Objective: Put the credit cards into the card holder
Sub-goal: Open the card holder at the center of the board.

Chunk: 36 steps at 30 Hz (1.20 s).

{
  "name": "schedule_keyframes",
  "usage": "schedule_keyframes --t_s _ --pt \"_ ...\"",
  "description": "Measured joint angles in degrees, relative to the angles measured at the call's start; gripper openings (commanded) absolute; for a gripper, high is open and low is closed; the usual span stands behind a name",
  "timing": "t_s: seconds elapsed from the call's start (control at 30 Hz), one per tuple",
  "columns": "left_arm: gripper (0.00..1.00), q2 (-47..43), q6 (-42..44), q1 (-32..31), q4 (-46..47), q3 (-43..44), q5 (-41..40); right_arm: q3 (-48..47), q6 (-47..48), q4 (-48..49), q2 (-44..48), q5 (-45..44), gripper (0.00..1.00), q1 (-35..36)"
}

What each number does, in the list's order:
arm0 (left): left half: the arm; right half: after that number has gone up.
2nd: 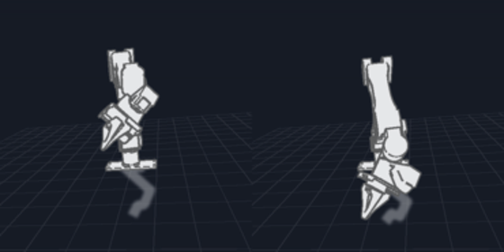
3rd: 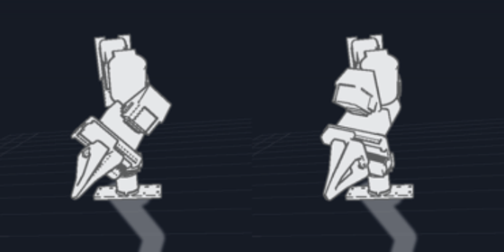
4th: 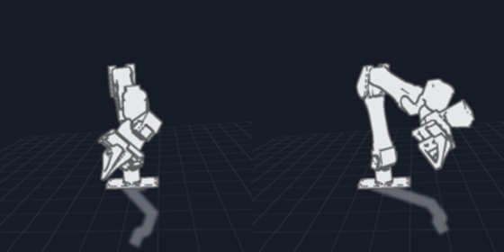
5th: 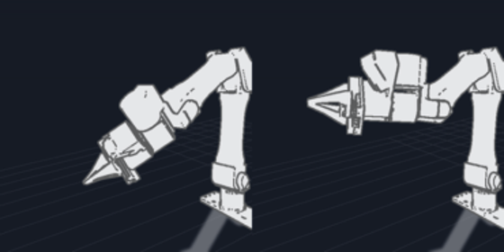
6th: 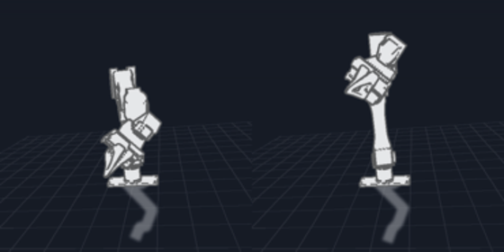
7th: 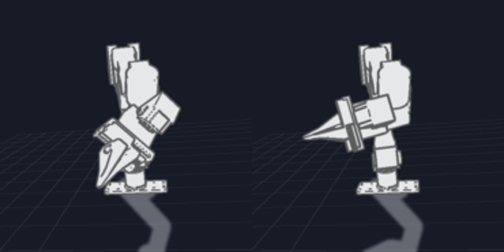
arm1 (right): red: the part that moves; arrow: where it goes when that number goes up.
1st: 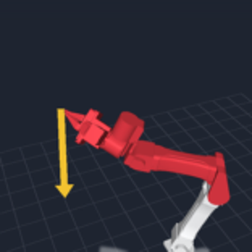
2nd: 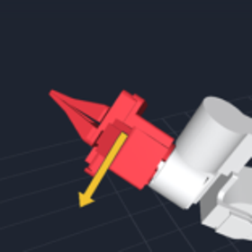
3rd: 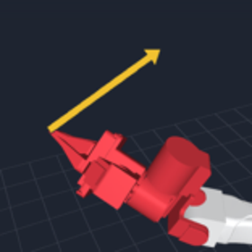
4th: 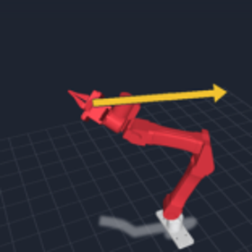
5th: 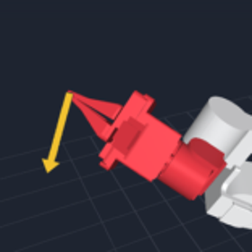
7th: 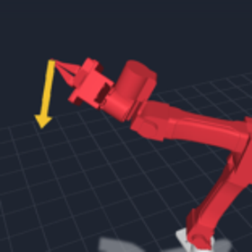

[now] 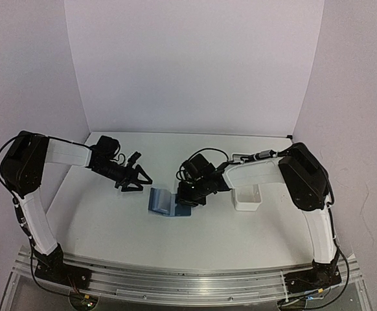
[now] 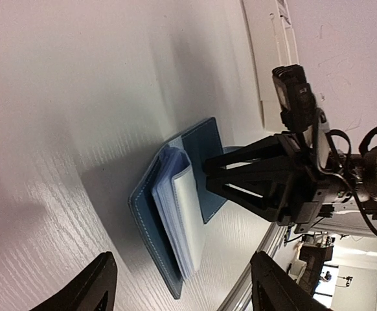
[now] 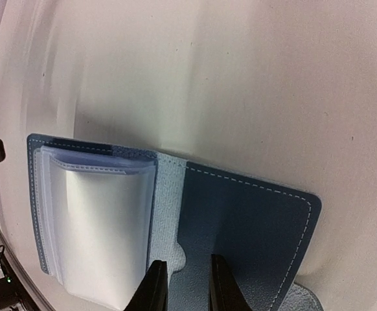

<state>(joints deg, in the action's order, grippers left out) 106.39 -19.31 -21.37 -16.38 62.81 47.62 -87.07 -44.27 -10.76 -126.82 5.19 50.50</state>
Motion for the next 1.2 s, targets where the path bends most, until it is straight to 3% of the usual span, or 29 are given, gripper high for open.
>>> schedule_keyframes --t_s 0.1,0.27,0.43,0.47,0.7,1.2 --pt "0.74 -1.68 -0.20 1.36 2.95 -2.16 2.75 0.09 0.00 0.46 0.00 0.13 0.20 0.00" --pt "0.68 2.86 0.13 -2.23 0.74 -2.08 2.54 0.09 0.02 0.46 0.00 0.22 0.18 -0.02" --pt "0.48 4.59 0.79 -2.56 -1.29 -2.08 1.86 0.09 0.02 0.39 0.00 0.24 0.17 -0.09" --pt "0.39 4.59 0.72 -2.60 -1.14 -2.08 1.88 0.11 0.04 0.39 0.00 0.24 0.17 -0.09" --pt "0.01 5.33 -0.07 -3.45 0.46 -1.73 3.34 0.11 0.04 0.55 -0.02 0.50 0.17 -0.13" --pt "0.00 5.44 -1.99 -6.99 3.06 2.29 7.80 0.48 0.04 1.95 -0.26 2.58 0.19 -0.70"
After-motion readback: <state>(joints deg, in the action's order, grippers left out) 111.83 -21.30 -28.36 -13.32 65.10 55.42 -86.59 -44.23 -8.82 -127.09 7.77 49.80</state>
